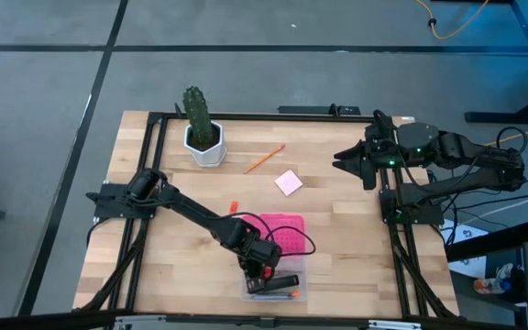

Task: Pack school essentials
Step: Put the red scissors into the pencil case, then put the yellow pencil into the pencil case

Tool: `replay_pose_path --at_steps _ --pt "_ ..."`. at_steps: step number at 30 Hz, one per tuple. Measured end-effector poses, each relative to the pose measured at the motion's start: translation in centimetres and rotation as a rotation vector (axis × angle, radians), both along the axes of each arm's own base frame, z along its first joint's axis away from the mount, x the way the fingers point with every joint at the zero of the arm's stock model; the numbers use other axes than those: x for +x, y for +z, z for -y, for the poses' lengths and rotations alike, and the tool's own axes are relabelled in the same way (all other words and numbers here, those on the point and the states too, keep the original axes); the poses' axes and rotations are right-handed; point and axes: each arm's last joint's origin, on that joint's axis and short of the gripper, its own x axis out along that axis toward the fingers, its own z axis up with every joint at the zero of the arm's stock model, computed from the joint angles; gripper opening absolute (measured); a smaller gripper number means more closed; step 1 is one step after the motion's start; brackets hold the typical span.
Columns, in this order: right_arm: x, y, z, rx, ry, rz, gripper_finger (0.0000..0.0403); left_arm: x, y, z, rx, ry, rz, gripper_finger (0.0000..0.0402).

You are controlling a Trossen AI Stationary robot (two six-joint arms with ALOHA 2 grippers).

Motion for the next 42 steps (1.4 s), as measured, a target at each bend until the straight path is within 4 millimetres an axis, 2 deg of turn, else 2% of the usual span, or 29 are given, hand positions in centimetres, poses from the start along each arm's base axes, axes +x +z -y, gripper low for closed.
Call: replay_pose_path --at_steps 24,29,35,42 --pt "0.0 -0.1 0.0 -0.007 0.003 -0.008 0.0171 -0.1 0.3 0.0 -0.033 0.069 -0.030 0.0108" --pt "0.0 -0.1 0.0 -0.007 0.003 -0.009 0.0171 0.0 0.6 -0.6 -0.057 0.078 -0.041 0.0105" --pt "-0.1 -0.2 0.0 -0.008 0.002 -0.022 0.0171 0.0 2.6 -2.1 -0.133 0.075 -0.034 0.0105" --pt "-0.1 -0.2 0.0 -0.028 0.009 -0.025 0.0171 -1.1 6.5 -4.7 -0.120 0.061 0.054 0.0105"
